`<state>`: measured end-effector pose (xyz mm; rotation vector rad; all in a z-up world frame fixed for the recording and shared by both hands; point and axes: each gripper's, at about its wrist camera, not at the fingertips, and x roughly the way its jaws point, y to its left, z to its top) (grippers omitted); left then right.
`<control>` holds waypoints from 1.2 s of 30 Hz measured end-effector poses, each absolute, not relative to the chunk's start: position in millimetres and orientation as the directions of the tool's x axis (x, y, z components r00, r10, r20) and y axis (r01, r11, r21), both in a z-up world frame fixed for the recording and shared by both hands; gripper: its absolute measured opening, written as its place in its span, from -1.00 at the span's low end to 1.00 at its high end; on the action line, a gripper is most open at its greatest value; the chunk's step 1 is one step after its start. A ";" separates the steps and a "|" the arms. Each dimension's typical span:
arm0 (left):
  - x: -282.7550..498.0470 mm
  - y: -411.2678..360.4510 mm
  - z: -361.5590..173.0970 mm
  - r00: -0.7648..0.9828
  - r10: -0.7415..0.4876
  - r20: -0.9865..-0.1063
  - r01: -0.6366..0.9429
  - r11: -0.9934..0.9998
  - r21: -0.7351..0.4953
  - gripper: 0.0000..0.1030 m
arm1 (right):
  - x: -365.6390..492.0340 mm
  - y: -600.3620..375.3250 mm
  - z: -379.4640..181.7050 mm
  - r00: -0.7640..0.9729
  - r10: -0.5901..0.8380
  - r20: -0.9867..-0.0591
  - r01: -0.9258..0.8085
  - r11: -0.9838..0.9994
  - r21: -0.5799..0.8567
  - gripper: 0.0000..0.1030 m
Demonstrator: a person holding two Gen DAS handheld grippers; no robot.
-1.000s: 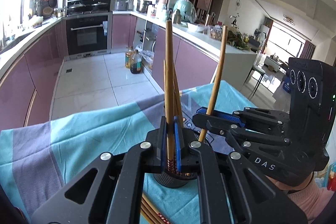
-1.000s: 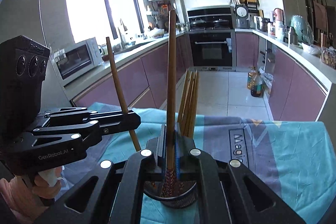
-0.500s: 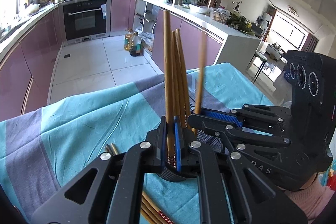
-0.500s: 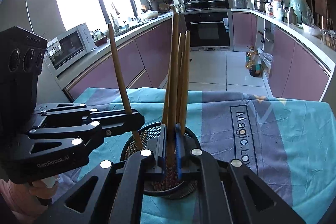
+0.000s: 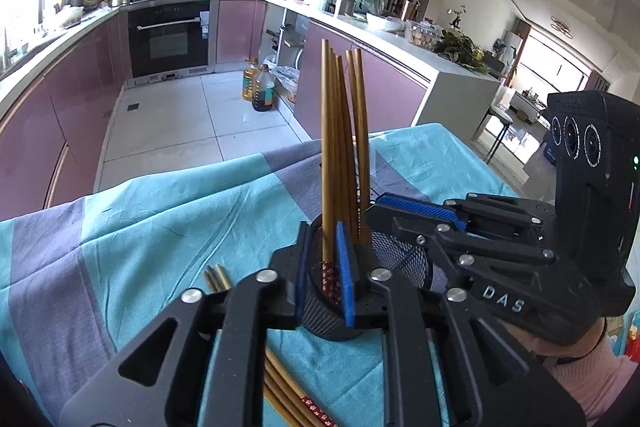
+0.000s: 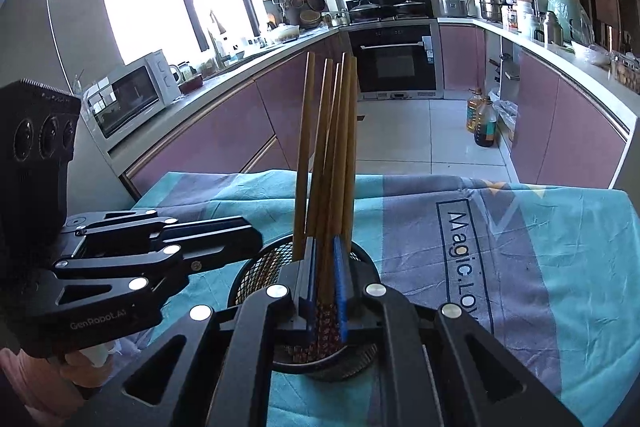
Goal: Organize utensils
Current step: 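Open both grippers to release the chopsticks in the holder, then move both open grippers back over the remaining chopsticks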
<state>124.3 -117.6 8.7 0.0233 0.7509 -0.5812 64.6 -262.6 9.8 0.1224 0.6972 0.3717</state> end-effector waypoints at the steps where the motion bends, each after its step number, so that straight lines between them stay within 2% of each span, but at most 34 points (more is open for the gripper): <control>1: 121.4 -113.9 9.7 0.593 -0.485 -0.642 0.499 0.848 -0.179 -0.63 | 63.8 -262.9 10.4 0.705 0.375 -0.601 -0.295 0.927 0.233 -0.81; 8: 97.0 -87.4 19.3 0.670 -0.451 -0.589 0.459 0.876 -0.149 -0.41 | 46.9 -261.9 18.6 0.718 0.400 -0.570 -0.327 0.916 0.232 -0.74; 11: 86.9 -76.9 22.9 0.702 -0.426 -0.571 0.438 0.890 -0.126 -0.21 | 34.5 -260.2 25.4 0.723 0.426 -0.544 -0.356 0.905 0.234 -0.57; 17: 69.9 -53.8 20.8 0.736 -0.380 -0.560 0.392 0.914 -0.106 0.14 | 7.0 -250.9 34.1 0.710 0.491 -0.504 -0.440 0.869 0.226 -0.43; 24: 57.3 -36.5 -3.3 0.718 -0.341 -0.606 0.364 0.927 -0.090 0.14 | -12.2 -234.2 16.9 0.652 0.539 -0.534 -0.510 0.832 0.217 -0.40; 36: 53.5 -36.1 -58.2 0.636 -0.311 -0.707 0.342 0.934 -0.103 0.08 | -8.4 -218.7 -39.5 0.544 0.537 -0.644 -0.477 0.830 0.289 -0.40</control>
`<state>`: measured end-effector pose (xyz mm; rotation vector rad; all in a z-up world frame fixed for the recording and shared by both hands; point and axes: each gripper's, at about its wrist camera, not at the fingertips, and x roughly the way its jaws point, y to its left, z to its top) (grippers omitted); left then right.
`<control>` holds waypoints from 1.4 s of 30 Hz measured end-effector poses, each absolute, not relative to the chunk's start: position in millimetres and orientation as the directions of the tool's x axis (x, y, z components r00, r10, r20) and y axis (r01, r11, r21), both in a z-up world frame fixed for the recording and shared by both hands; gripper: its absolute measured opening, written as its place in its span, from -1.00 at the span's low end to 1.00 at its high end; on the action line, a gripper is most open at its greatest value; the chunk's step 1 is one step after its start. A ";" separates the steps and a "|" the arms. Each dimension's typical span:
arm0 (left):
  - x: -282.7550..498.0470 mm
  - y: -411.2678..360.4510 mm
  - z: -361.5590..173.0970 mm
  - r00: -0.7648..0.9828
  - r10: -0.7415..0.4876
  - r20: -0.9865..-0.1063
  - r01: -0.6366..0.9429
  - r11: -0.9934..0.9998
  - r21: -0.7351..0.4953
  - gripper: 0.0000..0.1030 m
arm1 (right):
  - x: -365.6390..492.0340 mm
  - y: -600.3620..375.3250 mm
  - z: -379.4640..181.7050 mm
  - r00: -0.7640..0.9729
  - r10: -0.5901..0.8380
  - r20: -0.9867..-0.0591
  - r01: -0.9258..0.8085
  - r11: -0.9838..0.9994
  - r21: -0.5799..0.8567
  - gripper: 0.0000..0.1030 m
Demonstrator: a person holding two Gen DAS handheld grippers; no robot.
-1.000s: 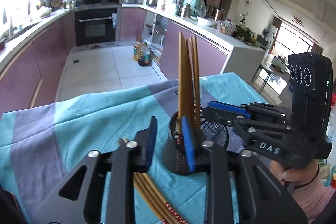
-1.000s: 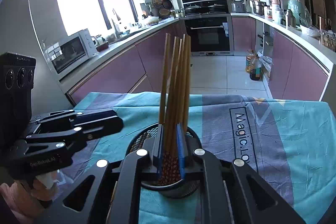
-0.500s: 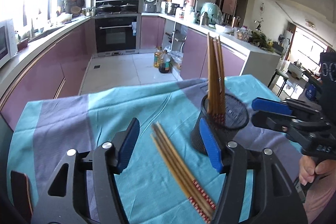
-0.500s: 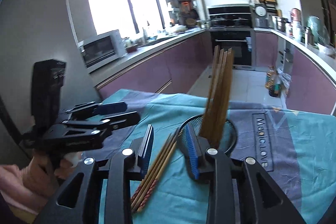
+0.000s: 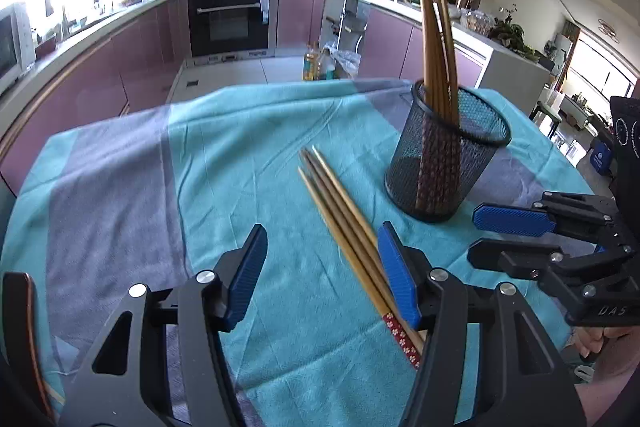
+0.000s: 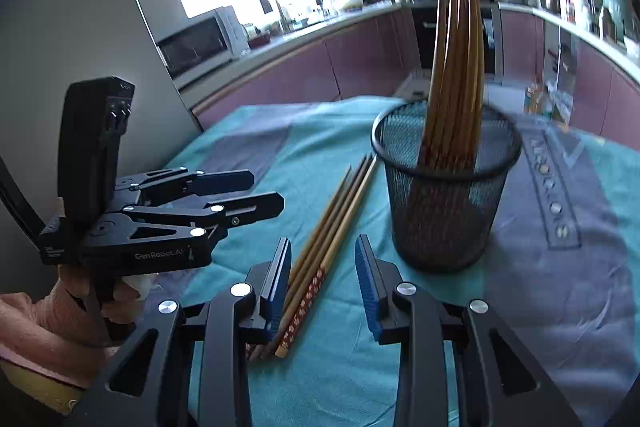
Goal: Organize utensils
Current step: 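Move both open grippers back over the remaining chopsticks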
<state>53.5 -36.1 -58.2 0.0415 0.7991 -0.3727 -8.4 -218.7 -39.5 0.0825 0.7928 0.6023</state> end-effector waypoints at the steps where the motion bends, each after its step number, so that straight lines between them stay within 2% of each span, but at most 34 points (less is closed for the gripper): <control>1: 53.9 -36.3 -60.7 0.632 -0.309 -0.711 0.341 0.935 -0.103 0.08 | -7.4 -217.5 -42.7 0.537 0.536 -0.651 -0.474 0.830 0.293 -0.40; 14: 62.1 -47.0 -87.3 0.562 -0.309 -0.767 0.346 0.930 -0.121 0.04 | -5.6 -207.3 -64.8 0.492 0.527 -0.693 -0.443 0.837 0.322 -0.40; 34: 63.1 -60.4 -100.7 0.542 -0.292 -0.788 0.358 0.929 -0.098 0.01 | -2.0 -203.6 -70.3 0.488 0.514 -0.705 -0.439 0.843 0.311 -0.38; 42: 63.8 -55.3 -102.4 0.537 -0.295 -0.790 0.364 0.926 -0.099 -0.16 | -0.8 -196.2 -71.8 0.490 0.502 -0.713 -0.442 0.848 0.293 -0.38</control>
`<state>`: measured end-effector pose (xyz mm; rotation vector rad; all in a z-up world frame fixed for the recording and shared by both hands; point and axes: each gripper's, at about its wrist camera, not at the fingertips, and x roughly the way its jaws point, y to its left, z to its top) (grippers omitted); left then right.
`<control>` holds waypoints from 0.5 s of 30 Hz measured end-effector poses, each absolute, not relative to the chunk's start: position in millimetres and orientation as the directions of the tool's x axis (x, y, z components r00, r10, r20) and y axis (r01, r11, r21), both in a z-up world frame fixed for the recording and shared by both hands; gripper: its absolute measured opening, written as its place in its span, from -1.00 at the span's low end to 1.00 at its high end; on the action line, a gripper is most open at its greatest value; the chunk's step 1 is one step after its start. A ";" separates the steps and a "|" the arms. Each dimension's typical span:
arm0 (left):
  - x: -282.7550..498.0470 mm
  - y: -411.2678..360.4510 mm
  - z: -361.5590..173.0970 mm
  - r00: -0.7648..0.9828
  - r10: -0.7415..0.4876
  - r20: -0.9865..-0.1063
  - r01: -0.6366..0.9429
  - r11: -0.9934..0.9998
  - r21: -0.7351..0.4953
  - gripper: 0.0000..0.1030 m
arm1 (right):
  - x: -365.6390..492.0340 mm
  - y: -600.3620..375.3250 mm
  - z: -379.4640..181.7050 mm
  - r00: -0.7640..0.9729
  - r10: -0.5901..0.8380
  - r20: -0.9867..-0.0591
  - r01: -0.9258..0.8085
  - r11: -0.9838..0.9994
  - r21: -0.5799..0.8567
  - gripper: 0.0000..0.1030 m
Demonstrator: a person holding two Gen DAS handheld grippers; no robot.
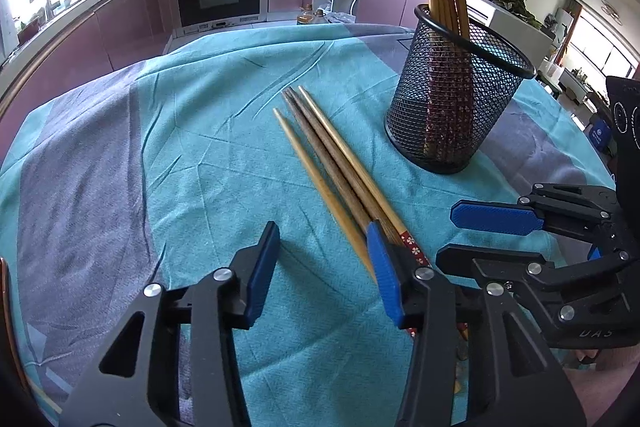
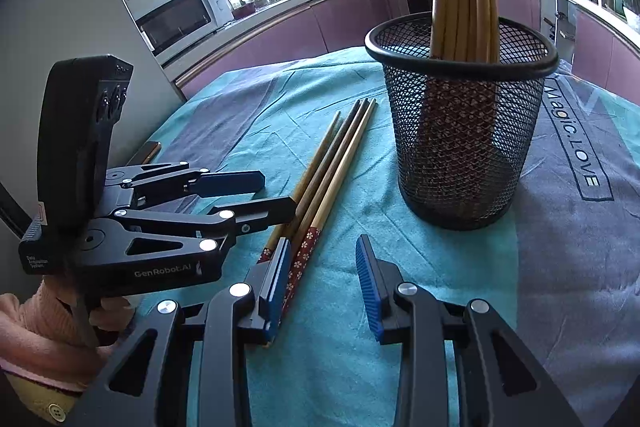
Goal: Organize utensils
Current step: 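Move both open grippers back over the remaining chopsticks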
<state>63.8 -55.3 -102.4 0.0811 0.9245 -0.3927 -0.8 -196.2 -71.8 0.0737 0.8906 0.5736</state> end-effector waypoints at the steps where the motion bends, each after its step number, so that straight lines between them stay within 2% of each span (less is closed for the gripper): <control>1: 64.0 -55.3 -102.6 0.537 -0.293 -0.791 0.364 0.927 -0.096 -0.17 | -0.5 -195.3 -71.7 0.489 0.502 -0.714 -0.443 0.847 0.292 -0.38; 15: 66.6 -48.6 -102.9 0.532 -0.308 -0.789 0.375 0.921 -0.106 -0.32 | -3.1 -178.2 -77.5 0.485 0.470 -0.738 -0.472 0.851 0.231 -0.38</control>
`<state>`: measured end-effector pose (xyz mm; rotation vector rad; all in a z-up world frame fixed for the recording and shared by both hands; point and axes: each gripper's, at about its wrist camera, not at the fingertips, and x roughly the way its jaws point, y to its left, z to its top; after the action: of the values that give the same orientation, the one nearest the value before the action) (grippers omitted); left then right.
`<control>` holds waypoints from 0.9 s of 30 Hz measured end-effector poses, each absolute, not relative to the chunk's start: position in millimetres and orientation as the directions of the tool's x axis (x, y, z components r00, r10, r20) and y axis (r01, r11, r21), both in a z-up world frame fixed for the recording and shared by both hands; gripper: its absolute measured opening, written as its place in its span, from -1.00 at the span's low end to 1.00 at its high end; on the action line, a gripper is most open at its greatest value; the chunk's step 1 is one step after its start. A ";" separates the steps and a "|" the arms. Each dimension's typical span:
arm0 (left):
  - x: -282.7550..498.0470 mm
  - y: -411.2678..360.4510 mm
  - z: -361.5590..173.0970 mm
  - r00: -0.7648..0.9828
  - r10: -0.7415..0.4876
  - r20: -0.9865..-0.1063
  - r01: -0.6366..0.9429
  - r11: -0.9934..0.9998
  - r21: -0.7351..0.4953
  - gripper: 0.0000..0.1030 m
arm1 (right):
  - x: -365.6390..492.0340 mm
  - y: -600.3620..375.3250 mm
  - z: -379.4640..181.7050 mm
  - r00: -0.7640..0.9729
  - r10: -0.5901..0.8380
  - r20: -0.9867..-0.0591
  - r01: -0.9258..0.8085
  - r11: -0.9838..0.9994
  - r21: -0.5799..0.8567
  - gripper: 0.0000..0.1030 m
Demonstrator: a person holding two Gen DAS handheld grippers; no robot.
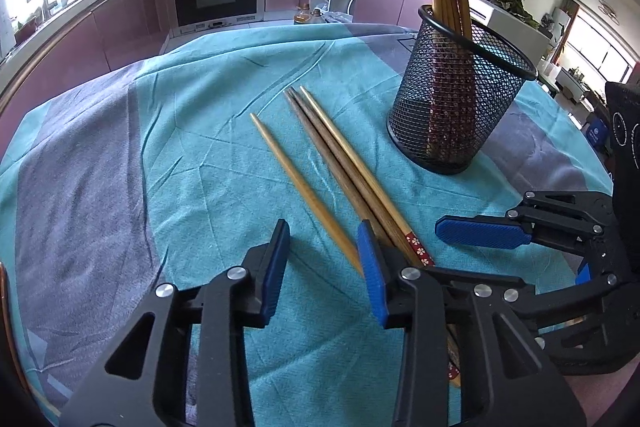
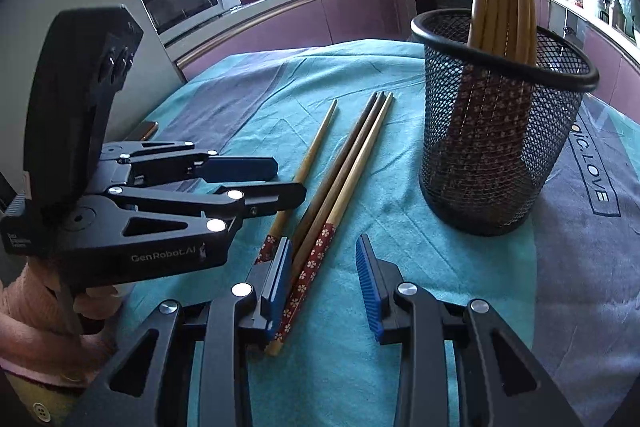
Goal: Organize utensils
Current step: 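Move both open grippers back over the remaining chopsticks, then close the left gripper on a chopstick while the right gripper grasps another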
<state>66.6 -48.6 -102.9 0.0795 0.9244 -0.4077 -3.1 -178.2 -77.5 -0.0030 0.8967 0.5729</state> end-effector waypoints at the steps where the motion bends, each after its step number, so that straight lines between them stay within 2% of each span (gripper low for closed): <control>1: 66.5 -48.0 -102.8 0.532 -0.309 -0.789 0.377 0.920 -0.106 -0.34 | -3.1 -178.5 -77.5 0.484 0.470 -0.738 -0.471 0.851 0.232 -0.38; 18: 69.6 -47.6 -105.2 0.529 -0.320 -0.786 0.390 0.914 -0.109 -0.43 | 3.3 -191.6 -79.4 0.471 0.480 -0.740 -0.423 0.859 0.288 -0.47; 27: 71.8 -48.8 -105.6 0.531 -0.316 -0.786 0.396 0.913 -0.100 -0.47 | 6.2 -193.1 -80.3 0.475 0.465 -0.747 -0.396 0.871 0.291 -0.64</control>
<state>71.8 -48.8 -105.6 0.0948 0.9179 -0.4251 6.2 -193.1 -80.3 0.0817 0.9380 0.5271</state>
